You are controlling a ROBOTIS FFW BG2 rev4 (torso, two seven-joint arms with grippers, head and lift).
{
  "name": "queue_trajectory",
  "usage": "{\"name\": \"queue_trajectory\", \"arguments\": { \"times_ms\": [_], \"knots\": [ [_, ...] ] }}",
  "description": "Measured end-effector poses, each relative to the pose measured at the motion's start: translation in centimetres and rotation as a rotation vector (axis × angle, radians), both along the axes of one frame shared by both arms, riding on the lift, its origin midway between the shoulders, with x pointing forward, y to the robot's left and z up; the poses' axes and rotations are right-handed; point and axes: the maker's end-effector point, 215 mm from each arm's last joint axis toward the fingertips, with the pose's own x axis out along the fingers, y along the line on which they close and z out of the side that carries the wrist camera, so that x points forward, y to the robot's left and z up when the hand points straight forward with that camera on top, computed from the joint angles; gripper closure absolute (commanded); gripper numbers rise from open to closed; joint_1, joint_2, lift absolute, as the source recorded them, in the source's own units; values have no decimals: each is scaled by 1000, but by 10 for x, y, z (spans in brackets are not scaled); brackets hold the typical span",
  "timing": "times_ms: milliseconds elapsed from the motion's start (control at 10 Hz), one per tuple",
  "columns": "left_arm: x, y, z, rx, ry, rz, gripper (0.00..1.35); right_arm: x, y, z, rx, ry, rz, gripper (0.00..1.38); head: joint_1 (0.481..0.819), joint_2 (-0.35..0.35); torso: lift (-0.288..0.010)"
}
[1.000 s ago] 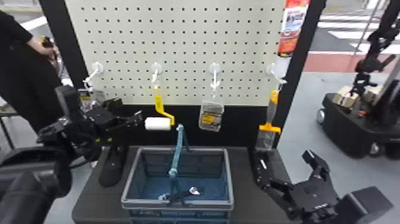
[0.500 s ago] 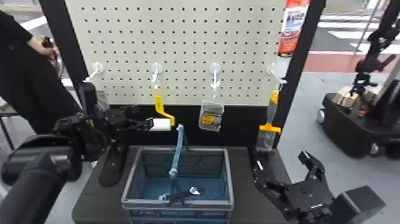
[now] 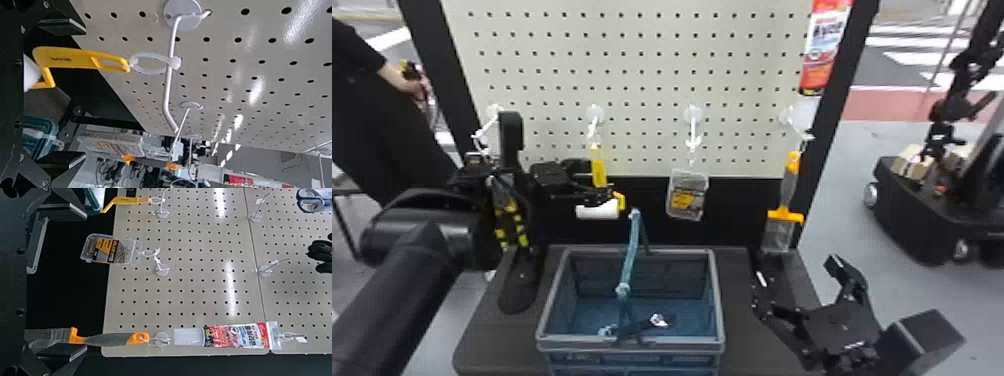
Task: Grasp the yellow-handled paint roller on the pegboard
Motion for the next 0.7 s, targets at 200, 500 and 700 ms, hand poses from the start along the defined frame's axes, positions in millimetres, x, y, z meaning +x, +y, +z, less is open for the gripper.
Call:
{"name": "queue_trajectory", "arguments": {
  "times_ms": [200, 500, 700],
  "knots": [
    [3, -3, -2, 16, 4, 8, 1084, 0, 0, -2, 2, 2, 1, 125, 549, 0, -100],
    [5, -1, -15, 27, 39, 38, 1214, -1, 0, -6, 4, 11, 3, 125, 549, 0, -100],
    [6, 1, -14, 18, 36, 44, 1214, -2, 0, -7, 4, 14, 3, 125, 549, 0, -100]
  ]
}}
